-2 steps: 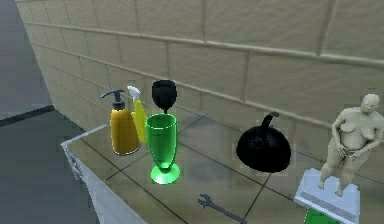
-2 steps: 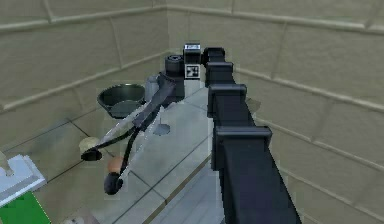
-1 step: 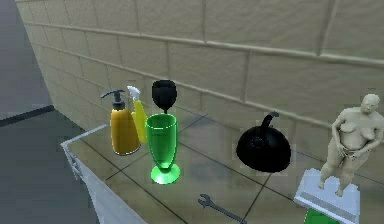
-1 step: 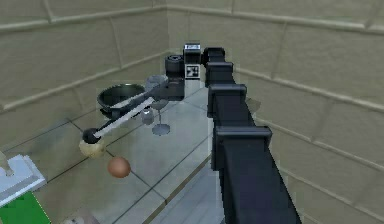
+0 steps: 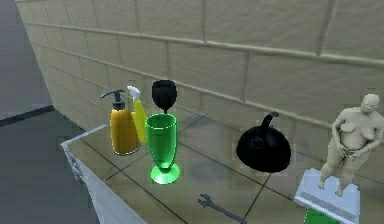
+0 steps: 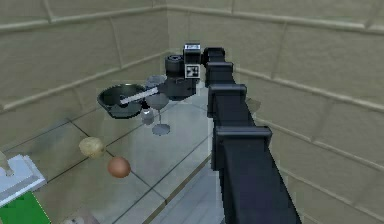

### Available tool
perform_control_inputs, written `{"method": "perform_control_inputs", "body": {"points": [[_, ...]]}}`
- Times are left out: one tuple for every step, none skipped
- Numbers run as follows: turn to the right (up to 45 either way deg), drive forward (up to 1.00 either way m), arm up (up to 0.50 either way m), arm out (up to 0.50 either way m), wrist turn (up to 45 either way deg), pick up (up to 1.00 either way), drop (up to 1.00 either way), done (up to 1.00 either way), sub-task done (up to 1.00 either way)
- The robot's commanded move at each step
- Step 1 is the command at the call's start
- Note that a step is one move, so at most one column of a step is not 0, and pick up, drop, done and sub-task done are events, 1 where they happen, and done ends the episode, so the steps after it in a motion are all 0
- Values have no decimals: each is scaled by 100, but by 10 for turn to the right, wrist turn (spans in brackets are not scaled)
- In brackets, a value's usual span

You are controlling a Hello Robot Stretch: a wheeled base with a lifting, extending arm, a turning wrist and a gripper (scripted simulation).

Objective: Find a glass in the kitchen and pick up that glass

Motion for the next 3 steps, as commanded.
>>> {"method": "perform_control_inputs", "body": {"points": [[0, 0, 0, 0, 180, 0, 0, 0, 0], [0, 0, 0, 0, 0, 100, 0, 0, 0], [0, 0, 0, 0, 0, 0, 0, 100, 0]]}}
